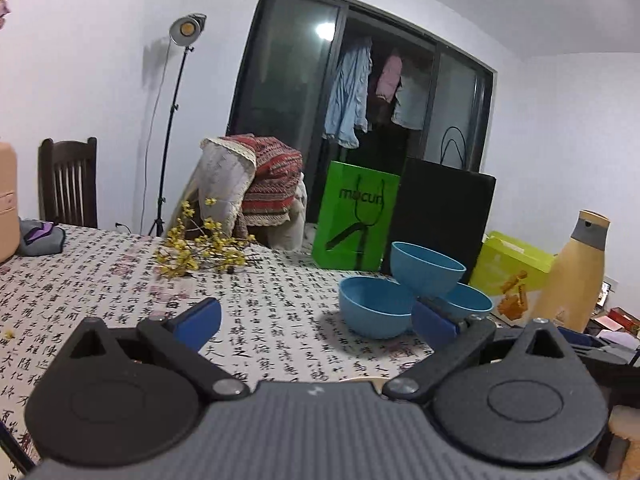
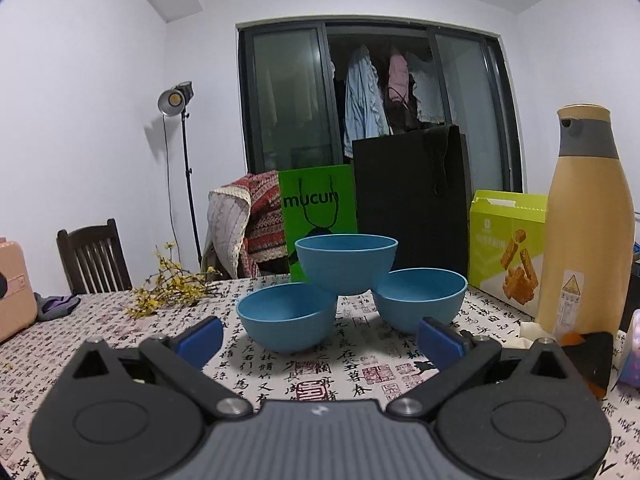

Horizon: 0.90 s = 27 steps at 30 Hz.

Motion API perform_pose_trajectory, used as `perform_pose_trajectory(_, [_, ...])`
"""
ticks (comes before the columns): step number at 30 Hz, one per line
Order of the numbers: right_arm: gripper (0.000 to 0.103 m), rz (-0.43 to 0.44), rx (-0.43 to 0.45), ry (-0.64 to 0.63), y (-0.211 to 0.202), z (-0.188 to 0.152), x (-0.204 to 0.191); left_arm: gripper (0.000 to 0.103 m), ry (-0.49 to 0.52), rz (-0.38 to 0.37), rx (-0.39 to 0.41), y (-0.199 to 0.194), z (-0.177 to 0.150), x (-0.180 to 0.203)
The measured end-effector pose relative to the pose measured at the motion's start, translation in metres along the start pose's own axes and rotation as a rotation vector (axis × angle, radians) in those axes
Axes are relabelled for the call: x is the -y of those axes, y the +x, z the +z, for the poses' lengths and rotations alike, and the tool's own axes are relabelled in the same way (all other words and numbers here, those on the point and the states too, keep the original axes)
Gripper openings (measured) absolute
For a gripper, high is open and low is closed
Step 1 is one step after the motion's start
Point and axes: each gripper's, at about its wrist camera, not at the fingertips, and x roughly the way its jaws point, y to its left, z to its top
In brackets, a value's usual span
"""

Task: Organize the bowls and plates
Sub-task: 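Move both open grippers toward the stacked light-blue bowls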

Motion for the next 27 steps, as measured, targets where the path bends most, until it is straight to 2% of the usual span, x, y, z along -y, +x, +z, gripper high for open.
perform_pose_trajectory(5, [0.103, -0.007, -0.041, 0.020, 0.005, 0.013, 0.008, 0.103, 0.001, -0.010, -0.065, 0.011, 0.016, 0.010])
perform_pose_trajectory(11, [0.103, -0.019, -0.063, 0.042, 0.006, 0.025, 0.020, 0.103, 0.057, 0.007, -0.106, 0.025, 0.024, 0.022])
perform_pose_trajectory(17, [0.103, -0.033, -0.055, 0.089, 0.006, 0.040, 0.029, 0.103, 0.054, -0.012, -0.126, 0.034, 0.041, 0.032])
perform_pose_trajectory(27, [0.103, -0.039, -0.009, 0.127, -0.001, 0.071, 0.031, 0.103, 0.006, 0.012, -0.163, 0.041, 0.077, 0.037])
